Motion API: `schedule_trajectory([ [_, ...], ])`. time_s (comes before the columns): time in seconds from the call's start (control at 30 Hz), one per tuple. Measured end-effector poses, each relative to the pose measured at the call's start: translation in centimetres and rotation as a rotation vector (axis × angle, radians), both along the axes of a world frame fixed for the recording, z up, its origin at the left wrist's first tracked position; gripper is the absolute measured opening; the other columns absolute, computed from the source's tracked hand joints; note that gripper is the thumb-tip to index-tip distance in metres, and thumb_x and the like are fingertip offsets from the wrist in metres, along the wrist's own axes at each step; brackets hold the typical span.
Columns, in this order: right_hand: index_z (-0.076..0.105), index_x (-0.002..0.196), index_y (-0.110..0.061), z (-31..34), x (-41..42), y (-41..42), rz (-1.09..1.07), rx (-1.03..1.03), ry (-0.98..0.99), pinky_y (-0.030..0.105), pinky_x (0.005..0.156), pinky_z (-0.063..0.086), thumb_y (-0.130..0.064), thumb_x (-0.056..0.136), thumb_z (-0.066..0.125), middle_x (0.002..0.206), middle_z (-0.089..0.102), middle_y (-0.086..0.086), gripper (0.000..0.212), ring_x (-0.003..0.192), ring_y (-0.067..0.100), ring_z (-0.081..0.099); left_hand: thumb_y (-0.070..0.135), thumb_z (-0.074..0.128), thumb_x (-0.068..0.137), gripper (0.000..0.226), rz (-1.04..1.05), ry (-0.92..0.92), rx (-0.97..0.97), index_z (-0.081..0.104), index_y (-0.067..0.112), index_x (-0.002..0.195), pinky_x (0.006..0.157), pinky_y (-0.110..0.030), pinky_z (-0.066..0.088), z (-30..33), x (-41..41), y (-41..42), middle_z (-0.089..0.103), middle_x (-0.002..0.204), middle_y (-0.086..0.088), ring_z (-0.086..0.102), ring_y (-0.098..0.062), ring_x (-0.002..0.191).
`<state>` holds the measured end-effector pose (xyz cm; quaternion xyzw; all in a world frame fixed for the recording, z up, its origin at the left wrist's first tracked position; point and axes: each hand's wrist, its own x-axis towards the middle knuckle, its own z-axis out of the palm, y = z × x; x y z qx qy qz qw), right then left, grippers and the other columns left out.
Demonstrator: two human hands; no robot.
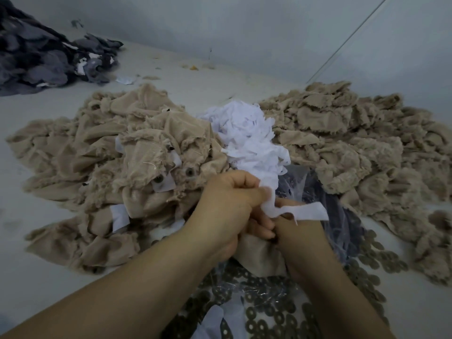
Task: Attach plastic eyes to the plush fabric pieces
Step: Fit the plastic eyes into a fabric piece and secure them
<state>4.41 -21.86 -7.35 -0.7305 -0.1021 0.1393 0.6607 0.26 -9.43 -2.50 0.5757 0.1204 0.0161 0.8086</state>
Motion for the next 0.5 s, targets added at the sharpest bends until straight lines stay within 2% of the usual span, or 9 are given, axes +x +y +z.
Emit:
schedule_trajectory([
  [0.07,0.062,0.052,-0.020,0.0,0.2,0.3,0.023,-0.010,-0.015,0.024,0.045,0.043,-0.018,0.099,0.059,0.046,0.055,-0.002,0.047,0.047,0.015,0.052,0.003,0.065,0.091,0.013,-0.011,-0.022,0.050,0.062,-0.001,0.079,0.039,-0.025,0.046,-0.9,-0.7,0.1,0.062,0.071,-0.033,0.054,-0.024,0.039],
  [0.1,0.062,0.054,-0.020,-0.1,0.2,0.5,0.017,-0.014,-0.014,0.026,0.045,0.041,-0.015,0.099,0.059,0.046,0.053,0.000,0.046,0.046,0.017,0.049,0.003,0.066,0.091,0.015,-0.015,-0.035,0.068,0.064,0.001,0.076,0.039,-0.025,0.046,-1.2,-1.0,0.2,0.065,0.069,-0.029,0.054,-0.024,0.039],
  [0.17,0.069,0.064,-0.017,-0.5,0.1,0.6,-0.014,0.072,-0.007,0.033,0.049,0.042,-0.012,0.095,0.064,0.052,0.057,0.008,0.032,0.048,0.023,0.051,0.002,0.066,0.090,0.014,0.018,-0.057,0.117,0.064,0.001,0.077,0.039,-0.026,0.047,-1.6,-1.3,0.4,0.067,0.064,-0.023,0.056,-0.026,0.038],
  [0.2,0.073,0.070,-0.016,-0.5,-0.1,0.5,-0.046,0.117,-0.023,0.035,0.051,0.048,-0.009,0.092,0.067,0.058,0.064,0.010,0.024,0.053,0.025,0.058,0.001,0.066,0.090,0.011,0.056,-0.070,0.151,0.063,0.000,0.079,0.038,-0.027,0.047,-1.7,-1.3,0.5,0.066,0.061,-0.021,0.057,-0.027,0.037],
  [0.3,0.080,0.082,-0.012,-0.3,-0.7,0.2,-0.094,0.190,-0.085,0.025,0.063,0.057,0.003,0.086,0.067,0.077,0.076,0.008,0.020,0.072,0.017,0.071,0.001,0.066,0.090,0.010,0.129,-0.119,0.240,0.061,0.001,0.082,0.039,-0.028,0.048,-1.8,-1.3,0.8,0.066,0.058,-0.018,0.058,-0.029,0.038],
  [0.37,0.078,0.087,-0.005,-0.1,-0.6,0.2,-0.076,0.196,-0.051,0.032,0.070,0.058,0.000,0.082,0.071,0.079,0.076,0.011,0.009,0.078,0.021,0.072,0.004,0.066,0.091,0.011,0.121,-0.126,0.248,0.063,0.003,0.081,0.040,-0.028,0.048,-1.9,-1.4,0.8,0.067,0.060,-0.017,0.060,-0.029,0.040],
  [0.43,0.076,0.094,-0.001,-0.4,-0.4,0.1,-0.078,0.208,0.008,0.040,0.074,0.059,-0.004,0.074,0.075,0.085,0.076,0.016,0.020,0.084,0.030,0.073,0.005,0.064,0.093,0.011,0.093,-0.112,0.239,0.063,0.002,0.083,0.040,-0.030,0.050,-1.9,-1.7,0.7,0.069,0.062,-0.017,0.062,-0.030,0.042],
  [0.5,0.076,0.099,-0.001,-0.2,-0.5,0.3,-0.089,0.215,0.031,0.048,0.075,0.060,0.000,0.076,0.071,0.090,0.075,0.021,0.023,0.088,0.041,0.072,0.003,0.062,0.093,0.008,0.068,-0.093,0.231,0.061,-0.001,0.086,0.041,-0.032,0.053,-1.9,-1.8,0.7,0.070,0.064,-0.018,0.063,-0.032,0.044],
])
